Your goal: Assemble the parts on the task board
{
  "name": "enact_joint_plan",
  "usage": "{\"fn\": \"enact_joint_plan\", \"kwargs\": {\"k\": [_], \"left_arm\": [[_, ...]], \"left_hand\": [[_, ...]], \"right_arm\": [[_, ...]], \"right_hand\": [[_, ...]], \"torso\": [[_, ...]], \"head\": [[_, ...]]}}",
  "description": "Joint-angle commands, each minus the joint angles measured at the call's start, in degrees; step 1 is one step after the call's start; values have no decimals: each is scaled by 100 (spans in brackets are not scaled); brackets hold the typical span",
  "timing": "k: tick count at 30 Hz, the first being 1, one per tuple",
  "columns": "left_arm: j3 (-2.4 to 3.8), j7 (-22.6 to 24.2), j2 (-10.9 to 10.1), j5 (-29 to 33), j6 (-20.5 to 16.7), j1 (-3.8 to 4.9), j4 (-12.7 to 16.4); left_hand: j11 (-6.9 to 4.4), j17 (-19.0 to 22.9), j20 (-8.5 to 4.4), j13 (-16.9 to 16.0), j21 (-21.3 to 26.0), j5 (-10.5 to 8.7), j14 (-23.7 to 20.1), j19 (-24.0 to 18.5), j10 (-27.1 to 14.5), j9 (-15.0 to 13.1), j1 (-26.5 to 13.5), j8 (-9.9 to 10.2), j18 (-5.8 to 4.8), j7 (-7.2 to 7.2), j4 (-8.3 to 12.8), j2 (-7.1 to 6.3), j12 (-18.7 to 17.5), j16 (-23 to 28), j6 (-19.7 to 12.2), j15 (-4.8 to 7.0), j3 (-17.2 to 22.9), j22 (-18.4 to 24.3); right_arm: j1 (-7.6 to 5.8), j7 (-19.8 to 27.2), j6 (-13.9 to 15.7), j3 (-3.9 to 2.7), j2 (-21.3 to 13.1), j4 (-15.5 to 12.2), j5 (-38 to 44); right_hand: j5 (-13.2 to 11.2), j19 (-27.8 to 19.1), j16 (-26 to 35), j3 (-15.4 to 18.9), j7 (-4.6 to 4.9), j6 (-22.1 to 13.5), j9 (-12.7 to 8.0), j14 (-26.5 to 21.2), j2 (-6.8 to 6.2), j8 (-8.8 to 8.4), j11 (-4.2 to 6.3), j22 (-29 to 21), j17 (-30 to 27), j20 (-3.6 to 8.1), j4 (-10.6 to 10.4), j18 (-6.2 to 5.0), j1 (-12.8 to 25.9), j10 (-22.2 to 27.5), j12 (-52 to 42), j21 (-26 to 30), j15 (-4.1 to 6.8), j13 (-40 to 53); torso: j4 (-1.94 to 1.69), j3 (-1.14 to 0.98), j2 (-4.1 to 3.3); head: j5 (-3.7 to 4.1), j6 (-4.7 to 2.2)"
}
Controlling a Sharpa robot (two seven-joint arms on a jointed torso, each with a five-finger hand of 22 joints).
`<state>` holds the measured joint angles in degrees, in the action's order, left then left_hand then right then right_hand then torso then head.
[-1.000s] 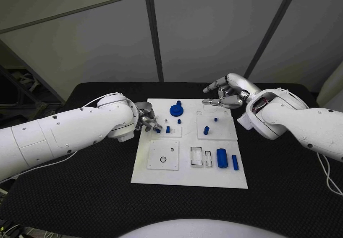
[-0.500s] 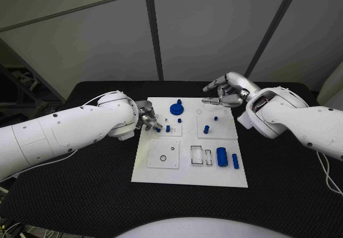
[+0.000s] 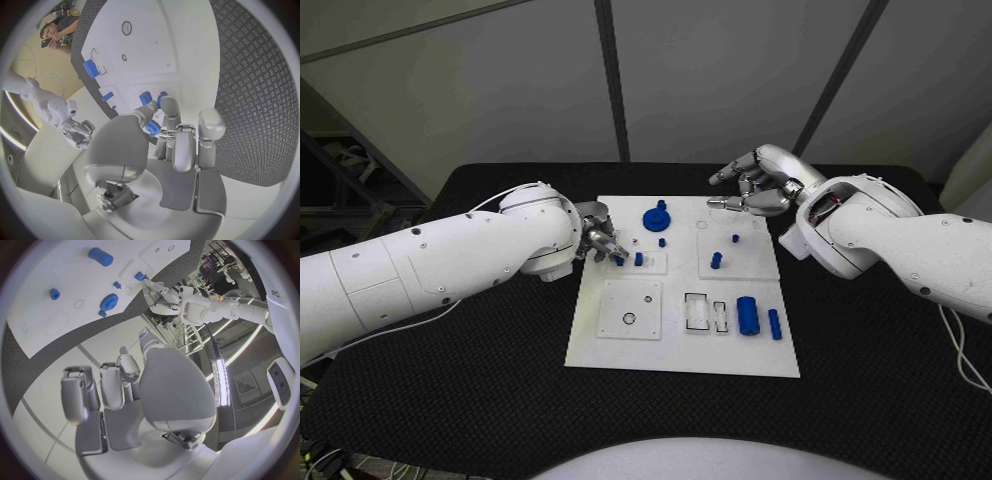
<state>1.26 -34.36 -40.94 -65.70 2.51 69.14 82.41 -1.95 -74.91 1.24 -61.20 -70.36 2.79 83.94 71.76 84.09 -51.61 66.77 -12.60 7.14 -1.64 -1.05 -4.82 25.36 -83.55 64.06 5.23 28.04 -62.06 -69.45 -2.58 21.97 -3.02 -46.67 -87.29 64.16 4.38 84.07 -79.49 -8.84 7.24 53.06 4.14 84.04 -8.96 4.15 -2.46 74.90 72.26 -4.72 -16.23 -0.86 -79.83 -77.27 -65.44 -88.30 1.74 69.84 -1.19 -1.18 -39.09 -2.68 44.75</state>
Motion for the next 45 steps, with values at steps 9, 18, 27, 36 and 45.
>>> {"fn": "enact_joint_plan", "kwargs": {"k": [9, 18, 27, 36, 45], "left_arm": [[-22, -71, 17, -9, 276, -46, -3], [-22, -83, 13, -9, 310, -49, 1], [-22, -105, 5, -9, 377, -50, -27], [-22, -126, 6, -10, 427, -50, -56], [-21, -125, 12, -10, 438, -50, -79]], "left_hand": [[-62, -808, -36, -53, -12, -3, 446, 28, 247, -6, -84, -25, -71, 64, -108, -22, 99, -72, 50, 57, -64, -41], [-72, -850, -50, -104, -44, -4, 457, 63, 270, -18, -97, -37, -81, 75, -151, -72, 190, -108, 88, 72, -118, -91], [-83, -885, -59, -159, -74, -3, 466, 93, 282, -25, -123, -39, -92, 85, -211, -117, 293, -139, 113, 77, -173, -135], [-89, -918, -65, -197, -97, -3, 474, 115, 290, -29, -142, -40, -100, 92, -265, -146, 361, -168, 134, 81, -214, -170], [-94, -930, -70, -226, -109, -3, 478, 127, 295, -32, -160, -38, -103, 97, -331, -170, 406, -180, 152, 86, -256, -190]], "right_arm": [[-12, 10, -42, -4, -16, -18, 16], [-12, 9, -49, -4, -10, -12, 16], [-12, 5, -50, -4, -13, -11, 18], [-12, 4, -49, -4, -17, -11, 20], [-12, 5, -49, -4, -14, -11, 20]], "right_hand": [[21, 439, 9, -26, -6, 37, -7, 206, 38, -30, 16, 1282, 4, 41, -2, 22, 18, -36, -38, 18, 36, 5], [21, 439, 9, -26, -6, 37, -7, 206, 38, -30, 16, 1282, 4, 41, -2, 22, 18, -36, -38, 18, 36, 5], [21, 439, 9, -26, -6, 37, -7, 206, 38, -30, 16, 1282, 4, 41, -2, 22, 18, -36, -38, 18, 36, 5], [21, 439, 9, -26, -6, 37, -7, 206, 38, -30, 16, 1282, 4, 41, -2, 22, 18, -36, -38, 18, 36, 5], [21, 439, 9, -26, -6, 37, -7, 206, 38, -30, 16, 1282, 4, 41, -2, 22, 18, -36, -38, 18, 36, 5]], "torso": [[-2, 5, 3], [0, 5, 4], [-1, 5, 2], [2, 3, 2], [0, 5, 2]], "head": [[12, 13], [3, 25], [4, 28], [7, 33], [9, 33]]}}
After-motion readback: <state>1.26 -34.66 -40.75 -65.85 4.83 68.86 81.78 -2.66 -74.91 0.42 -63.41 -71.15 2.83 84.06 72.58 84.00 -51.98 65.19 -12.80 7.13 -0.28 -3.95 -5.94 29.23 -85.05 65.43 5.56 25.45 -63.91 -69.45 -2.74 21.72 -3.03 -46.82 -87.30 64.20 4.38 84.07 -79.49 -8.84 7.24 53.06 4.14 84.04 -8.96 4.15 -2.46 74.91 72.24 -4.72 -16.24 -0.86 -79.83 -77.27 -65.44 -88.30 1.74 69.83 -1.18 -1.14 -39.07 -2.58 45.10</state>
